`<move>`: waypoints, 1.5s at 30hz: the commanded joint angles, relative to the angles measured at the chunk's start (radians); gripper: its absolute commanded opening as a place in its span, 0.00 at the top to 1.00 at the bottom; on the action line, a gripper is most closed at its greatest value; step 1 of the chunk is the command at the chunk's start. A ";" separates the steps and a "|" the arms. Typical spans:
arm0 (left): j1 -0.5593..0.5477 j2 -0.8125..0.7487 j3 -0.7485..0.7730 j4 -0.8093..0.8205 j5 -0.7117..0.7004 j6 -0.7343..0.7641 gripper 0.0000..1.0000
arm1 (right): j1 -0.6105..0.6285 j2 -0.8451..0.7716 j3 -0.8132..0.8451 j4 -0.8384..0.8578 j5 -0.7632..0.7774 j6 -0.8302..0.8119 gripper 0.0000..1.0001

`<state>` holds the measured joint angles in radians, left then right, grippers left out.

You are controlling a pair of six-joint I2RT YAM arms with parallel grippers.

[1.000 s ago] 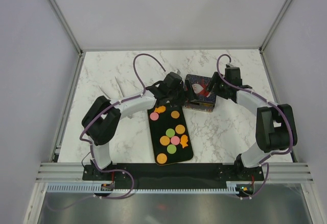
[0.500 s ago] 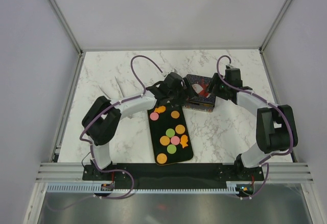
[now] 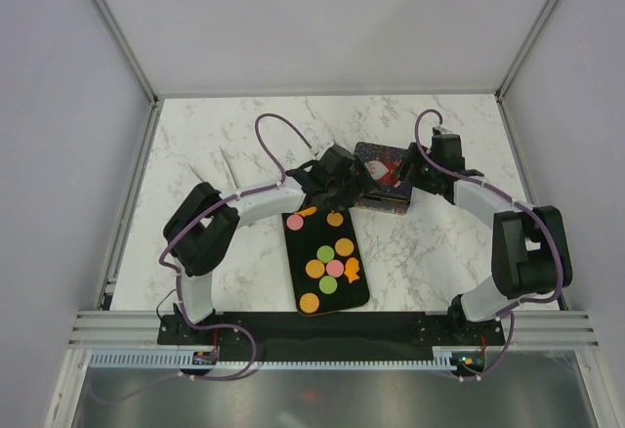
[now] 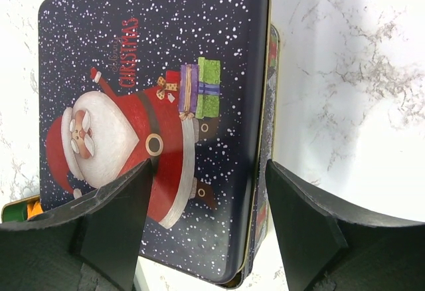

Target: Pack the cookies

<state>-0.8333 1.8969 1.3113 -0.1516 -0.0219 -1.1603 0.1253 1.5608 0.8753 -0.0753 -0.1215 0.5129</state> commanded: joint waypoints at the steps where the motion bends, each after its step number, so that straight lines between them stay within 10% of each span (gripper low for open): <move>1: -0.010 0.017 0.017 -0.005 -0.035 -0.070 0.04 | -0.001 -0.028 -0.015 0.006 -0.003 -0.027 0.23; 45: 0.180 0.303 0.322 -0.063 0.059 0.048 0.28 | 0.069 -0.096 -0.105 0.058 -0.076 0.018 0.26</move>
<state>-0.6811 2.1643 1.5940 -0.1928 0.0463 -1.1698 0.1654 1.4918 0.7788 -0.0040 -0.1749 0.5274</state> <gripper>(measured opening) 0.739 0.742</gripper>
